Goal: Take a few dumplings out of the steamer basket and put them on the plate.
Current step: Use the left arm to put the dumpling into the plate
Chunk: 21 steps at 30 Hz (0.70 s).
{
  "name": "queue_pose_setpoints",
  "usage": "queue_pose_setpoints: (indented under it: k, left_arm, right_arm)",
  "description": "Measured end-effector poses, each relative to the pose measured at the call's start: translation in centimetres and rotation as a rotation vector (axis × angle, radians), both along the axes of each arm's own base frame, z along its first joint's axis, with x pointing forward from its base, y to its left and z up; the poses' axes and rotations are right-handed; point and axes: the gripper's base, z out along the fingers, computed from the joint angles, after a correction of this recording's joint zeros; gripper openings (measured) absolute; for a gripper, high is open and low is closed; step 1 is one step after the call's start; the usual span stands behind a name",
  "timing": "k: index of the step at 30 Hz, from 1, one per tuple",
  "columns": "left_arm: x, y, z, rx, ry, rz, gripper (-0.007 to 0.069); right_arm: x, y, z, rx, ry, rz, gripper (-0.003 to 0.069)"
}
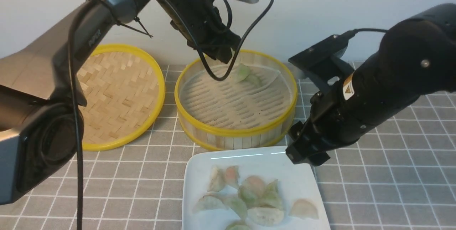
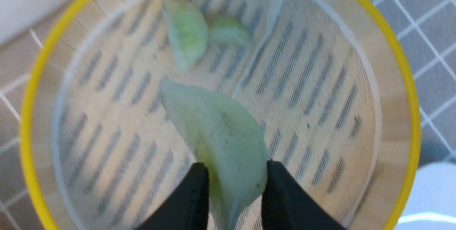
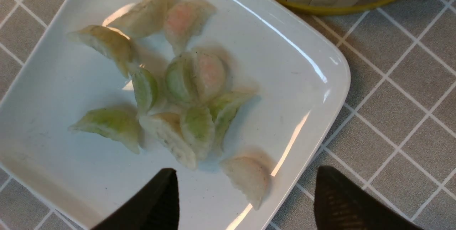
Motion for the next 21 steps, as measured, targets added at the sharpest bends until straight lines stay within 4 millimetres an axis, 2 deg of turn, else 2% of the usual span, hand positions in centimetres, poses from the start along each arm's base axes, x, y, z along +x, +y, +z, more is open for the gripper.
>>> queue_pose_setpoints:
  k: [4,6,11,13,15,16,17,19,21]
  left_arm:
    - [-0.1,0.0,0.0,-0.005,0.012,-0.004,0.0174]
    - [-0.5,0.1,0.8,-0.011,0.005,0.001,0.0173]
    - [-2.3,0.5,5.2,-0.05,-0.061,0.018,0.0168]
    - [-4.3,0.8,7.7,-0.064,-0.088,0.014,0.0166]
    - [-5.3,0.9,8.4,-0.066,-0.088,0.007,0.0166]
    - [-7.3,1.1,9.0,-0.059,-0.067,-0.003,0.0166]
    - [-8.3,1.1,9.4,-0.058,-0.062,-0.009,0.0166]
    - [-10.3,1.0,8.3,-0.034,0.002,-0.025,0.0166]
    - [-13.2,0.7,6.3,0.007,0.094,-0.063,0.0164]
  right_arm:
    - [-0.1,-0.1,0.3,0.002,-0.011,0.001,0.0461]
    - [-0.3,-0.3,0.7,0.004,-0.026,0.002,0.0461]
    - [-1.3,-1.1,2.6,0.031,-0.084,-0.002,0.0461]
    - [-2.1,-1.7,4.1,0.054,-0.126,-0.012,0.0461]
    - [-2.5,-2.1,4.7,0.065,-0.148,-0.022,0.0461]
    - [-3.3,-2.8,6.0,0.075,-0.191,-0.039,0.0461]
    - [-3.5,-3.1,6.3,0.073,-0.206,-0.046,0.0461]
    - [-4.3,-3.9,7.4,0.085,-0.246,-0.068,0.0461]
    - [-5.3,-4.8,8.6,0.098,-0.29,-0.093,0.0461]
